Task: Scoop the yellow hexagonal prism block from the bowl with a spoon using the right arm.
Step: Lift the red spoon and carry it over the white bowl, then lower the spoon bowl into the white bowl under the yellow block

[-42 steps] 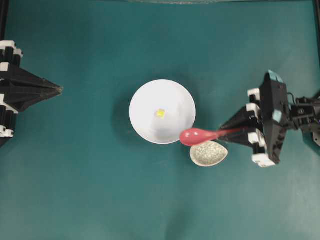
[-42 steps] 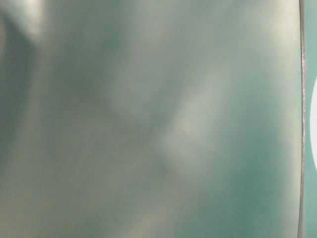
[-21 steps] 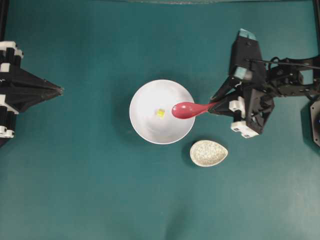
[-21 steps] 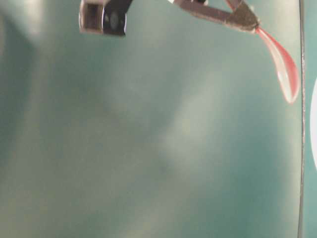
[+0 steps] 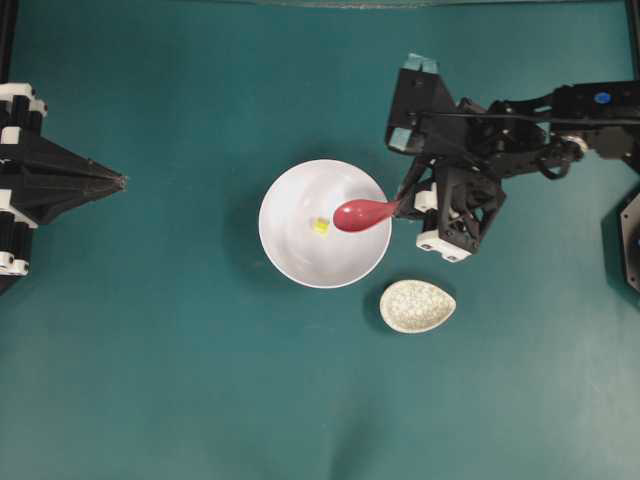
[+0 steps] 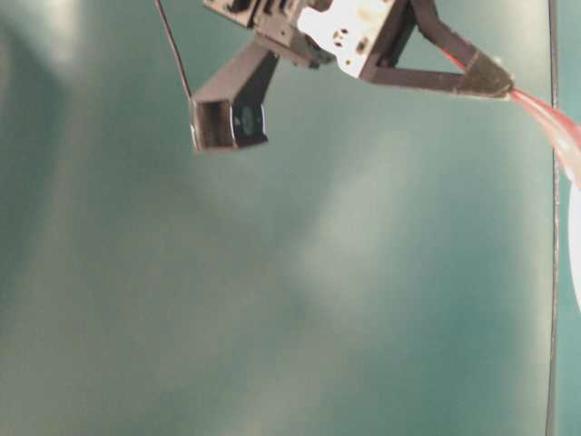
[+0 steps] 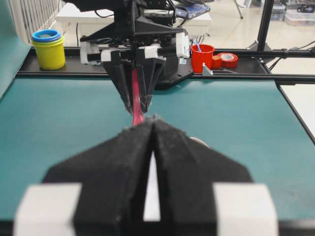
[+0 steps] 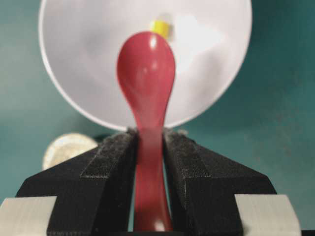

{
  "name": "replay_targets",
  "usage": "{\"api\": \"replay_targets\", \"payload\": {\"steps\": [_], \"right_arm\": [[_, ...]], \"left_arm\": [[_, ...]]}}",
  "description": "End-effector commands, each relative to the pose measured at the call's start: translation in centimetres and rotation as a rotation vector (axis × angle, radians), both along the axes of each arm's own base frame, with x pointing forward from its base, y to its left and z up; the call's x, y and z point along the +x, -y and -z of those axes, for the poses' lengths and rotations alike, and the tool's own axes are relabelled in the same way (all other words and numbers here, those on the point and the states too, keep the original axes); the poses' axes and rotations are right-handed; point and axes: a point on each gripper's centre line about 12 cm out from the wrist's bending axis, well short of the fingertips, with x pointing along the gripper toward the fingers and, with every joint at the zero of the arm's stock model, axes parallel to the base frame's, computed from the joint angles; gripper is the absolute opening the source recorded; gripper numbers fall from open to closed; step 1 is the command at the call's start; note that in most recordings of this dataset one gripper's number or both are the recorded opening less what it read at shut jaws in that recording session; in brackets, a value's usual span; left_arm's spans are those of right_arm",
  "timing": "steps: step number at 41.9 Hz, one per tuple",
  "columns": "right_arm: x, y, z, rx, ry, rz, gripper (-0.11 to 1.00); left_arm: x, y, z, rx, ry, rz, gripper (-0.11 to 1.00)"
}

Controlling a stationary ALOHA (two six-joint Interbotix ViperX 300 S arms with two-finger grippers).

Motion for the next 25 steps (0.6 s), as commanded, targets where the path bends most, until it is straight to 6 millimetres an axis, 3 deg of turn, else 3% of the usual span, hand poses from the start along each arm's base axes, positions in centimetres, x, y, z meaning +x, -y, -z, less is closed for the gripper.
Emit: {"api": "replay_targets", "payload": {"steps": [1,25], "right_arm": [[0.9,0.3,-1.4,-0.009,0.028,-0.002,0.24],[2.3,0.4,2.2,0.005,-0.066,-0.003,0.24]], "left_arm": [[0.2,0.0,-0.5,0.003,0.008,-0.001,0.0],[0.3,0.0,-0.3,0.002,-0.006,0.0,0.0]]}}
